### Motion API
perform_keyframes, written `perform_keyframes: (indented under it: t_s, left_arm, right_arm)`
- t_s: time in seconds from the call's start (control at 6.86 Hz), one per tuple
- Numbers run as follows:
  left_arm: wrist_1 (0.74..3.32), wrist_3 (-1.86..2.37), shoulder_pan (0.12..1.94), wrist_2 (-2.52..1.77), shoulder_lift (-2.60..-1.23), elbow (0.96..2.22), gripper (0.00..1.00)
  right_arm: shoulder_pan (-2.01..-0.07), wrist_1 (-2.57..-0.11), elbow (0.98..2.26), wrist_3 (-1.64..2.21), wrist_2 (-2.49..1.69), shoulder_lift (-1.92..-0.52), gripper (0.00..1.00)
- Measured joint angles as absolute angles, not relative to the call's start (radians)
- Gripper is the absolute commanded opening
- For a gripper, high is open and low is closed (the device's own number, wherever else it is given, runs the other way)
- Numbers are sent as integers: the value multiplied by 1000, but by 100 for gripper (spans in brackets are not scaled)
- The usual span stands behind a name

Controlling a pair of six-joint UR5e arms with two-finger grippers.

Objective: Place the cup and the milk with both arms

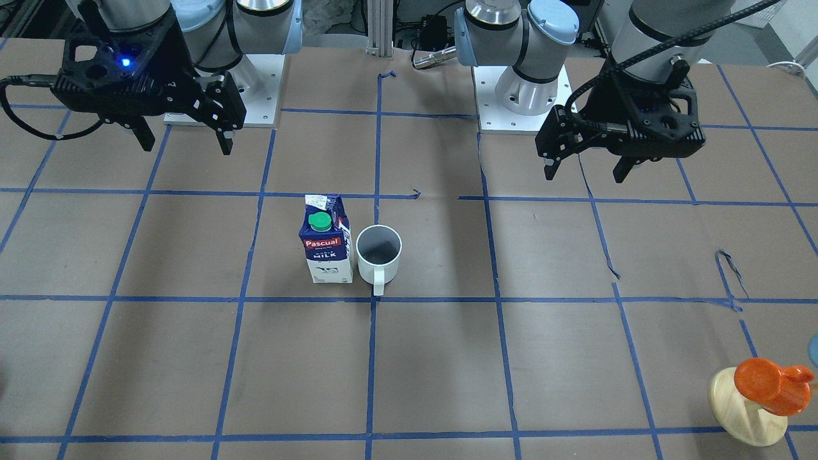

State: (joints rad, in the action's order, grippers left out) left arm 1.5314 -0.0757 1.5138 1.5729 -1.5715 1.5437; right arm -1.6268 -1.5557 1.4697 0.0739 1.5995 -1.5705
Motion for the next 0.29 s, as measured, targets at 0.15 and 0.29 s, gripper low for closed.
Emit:
perform_keyframes:
  t_s: [0.15, 0.29]
  left_arm:
    - [1531, -75, 1515, 1574, -1572, 1546, 100]
    - [1531, -75, 1515, 1574, -1571, 1548, 100]
  right_arm:
    - [-1627, -1557, 1470, 76, 1602, -1570, 100]
    - [-1627, -1557, 1470, 77, 1604, -1569, 100]
